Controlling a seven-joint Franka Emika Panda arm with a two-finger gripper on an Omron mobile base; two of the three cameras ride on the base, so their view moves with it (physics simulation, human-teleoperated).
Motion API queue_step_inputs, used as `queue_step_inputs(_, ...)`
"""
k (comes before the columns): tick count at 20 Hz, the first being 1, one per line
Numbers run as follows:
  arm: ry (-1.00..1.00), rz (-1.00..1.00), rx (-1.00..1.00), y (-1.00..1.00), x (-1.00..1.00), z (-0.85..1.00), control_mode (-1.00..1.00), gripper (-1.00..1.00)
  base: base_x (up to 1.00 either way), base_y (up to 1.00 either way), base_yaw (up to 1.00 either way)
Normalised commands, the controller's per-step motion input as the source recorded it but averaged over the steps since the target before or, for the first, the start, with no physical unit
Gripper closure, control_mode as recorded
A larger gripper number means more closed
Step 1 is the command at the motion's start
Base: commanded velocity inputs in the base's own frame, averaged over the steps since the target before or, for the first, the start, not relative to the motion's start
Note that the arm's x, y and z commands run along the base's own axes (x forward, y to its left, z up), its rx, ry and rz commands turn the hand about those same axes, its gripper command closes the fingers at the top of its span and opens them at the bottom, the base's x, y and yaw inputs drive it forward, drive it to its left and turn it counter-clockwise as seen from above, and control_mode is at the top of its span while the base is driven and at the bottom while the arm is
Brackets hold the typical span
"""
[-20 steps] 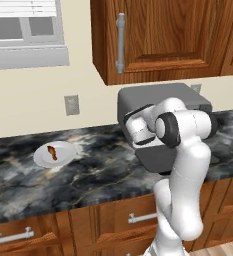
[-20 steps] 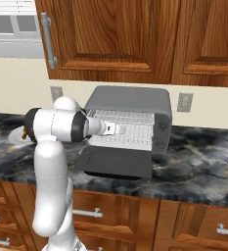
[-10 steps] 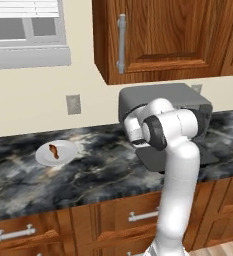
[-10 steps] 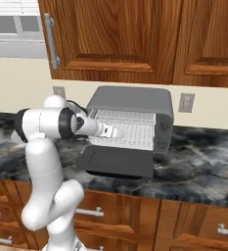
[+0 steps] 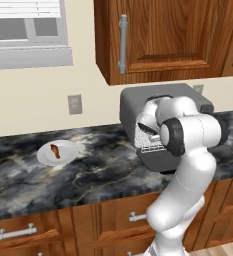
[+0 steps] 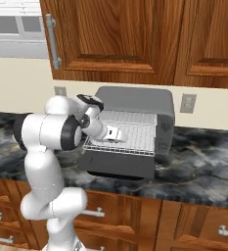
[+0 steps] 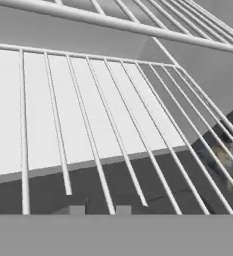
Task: Open the toaster oven door. Place the bread on the top rack in the toaster oven and place the chicken drumstick on the bottom rack.
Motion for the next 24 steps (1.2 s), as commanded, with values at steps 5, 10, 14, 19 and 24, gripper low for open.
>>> queue_step_inputs(5,0.52,0.28,0.0,-0.72,-1.0,-0.71,-1.0,1.0,0.0,0.0,0.0)
queue_step_inputs(10,0.49,0.27,0.0,-0.72,-1.0,-0.67,-1.0,1.0,0.0,0.0,0.0)
queue_step_inputs(14,0.48,0.26,0.0,-0.68,-1.0,-0.64,-1.0,1.0,0.0,0.0,0.0)
queue_step_inputs(19,0.46,0.24,0.0,-0.65,-1.0,-0.6,-1.0,1.0,0.0,0.0,0.0)
queue_step_inputs(24,0.43,0.22,0.0,-0.62,-1.0,-0.53,-1.0,1.0,0.0,0.0,0.0)
